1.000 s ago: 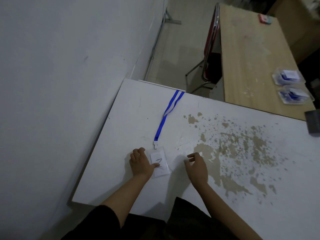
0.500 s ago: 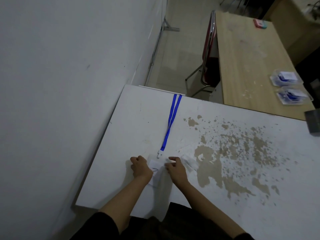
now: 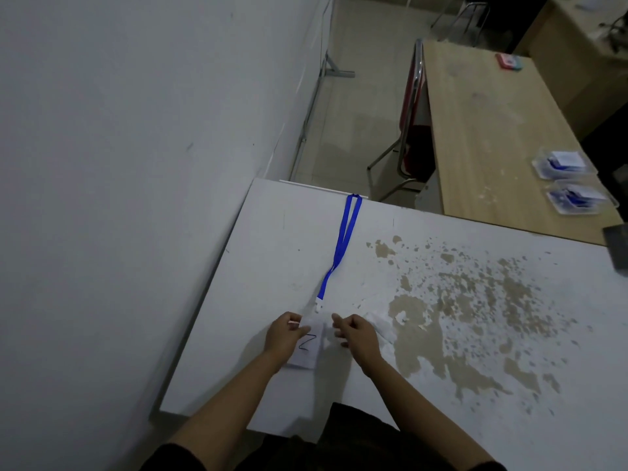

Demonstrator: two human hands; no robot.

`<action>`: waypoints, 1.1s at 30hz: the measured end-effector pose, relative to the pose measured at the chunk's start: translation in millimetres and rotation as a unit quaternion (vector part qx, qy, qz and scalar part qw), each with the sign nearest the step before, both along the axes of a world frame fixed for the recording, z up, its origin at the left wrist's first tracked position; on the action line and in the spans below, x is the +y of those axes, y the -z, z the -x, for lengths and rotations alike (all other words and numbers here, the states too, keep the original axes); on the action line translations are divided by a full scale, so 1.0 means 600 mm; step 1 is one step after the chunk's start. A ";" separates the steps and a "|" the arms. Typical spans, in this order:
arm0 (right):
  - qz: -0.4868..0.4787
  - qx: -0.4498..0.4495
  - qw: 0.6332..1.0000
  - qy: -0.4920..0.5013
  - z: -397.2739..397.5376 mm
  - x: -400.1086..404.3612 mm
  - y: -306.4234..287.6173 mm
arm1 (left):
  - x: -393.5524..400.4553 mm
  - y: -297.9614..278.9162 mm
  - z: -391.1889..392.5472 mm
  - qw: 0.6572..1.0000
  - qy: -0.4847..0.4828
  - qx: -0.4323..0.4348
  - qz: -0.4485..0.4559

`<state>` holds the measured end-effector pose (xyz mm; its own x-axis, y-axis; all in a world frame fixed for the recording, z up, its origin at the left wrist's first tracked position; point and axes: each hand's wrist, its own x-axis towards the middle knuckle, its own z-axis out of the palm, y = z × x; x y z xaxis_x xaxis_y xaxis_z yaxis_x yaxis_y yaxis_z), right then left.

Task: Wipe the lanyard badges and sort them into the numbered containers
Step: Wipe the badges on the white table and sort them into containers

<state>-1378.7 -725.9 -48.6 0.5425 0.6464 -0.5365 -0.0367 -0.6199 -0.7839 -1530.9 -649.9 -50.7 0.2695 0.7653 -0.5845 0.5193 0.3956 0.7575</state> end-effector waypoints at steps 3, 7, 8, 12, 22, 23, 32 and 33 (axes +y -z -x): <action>-0.036 -0.032 0.998 0.026 -0.017 0.013 -0.026 | 0.014 -0.028 0.005 0.998 -0.004 -0.062 0.001; -0.104 -0.040 0.994 -0.022 -0.032 0.046 -0.080 | 0.037 -0.066 0.016 0.990 0.027 -0.139 0.003; -0.111 -0.034 0.992 -0.042 -0.034 0.055 -0.093 | 0.043 -0.077 0.016 0.987 0.038 -0.155 0.007; -0.135 -0.004 0.985 -0.102 -0.035 0.082 -0.133 | 0.069 -0.118 0.005 0.975 0.079 -0.207 0.009; -0.146 0.065 0.986 -0.034 0.001 0.066 -0.163 | 0.139 -0.226 -0.048 0.920 -0.048 -0.384 0.055; -0.151 0.078 0.985 -0.028 0.007 0.065 -0.163 | 0.144 -0.235 -0.053 0.915 -0.059 -0.394 0.065; -0.221 -0.001 0.973 -0.070 0.034 0.027 -0.124 | 0.174 -0.279 -0.091 0.909 -0.120 -0.399 0.019; -0.218 -0.011 0.972 -0.084 0.034 0.022 -0.123 | 0.178 -0.281 -0.092 0.905 -0.126 -0.405 0.020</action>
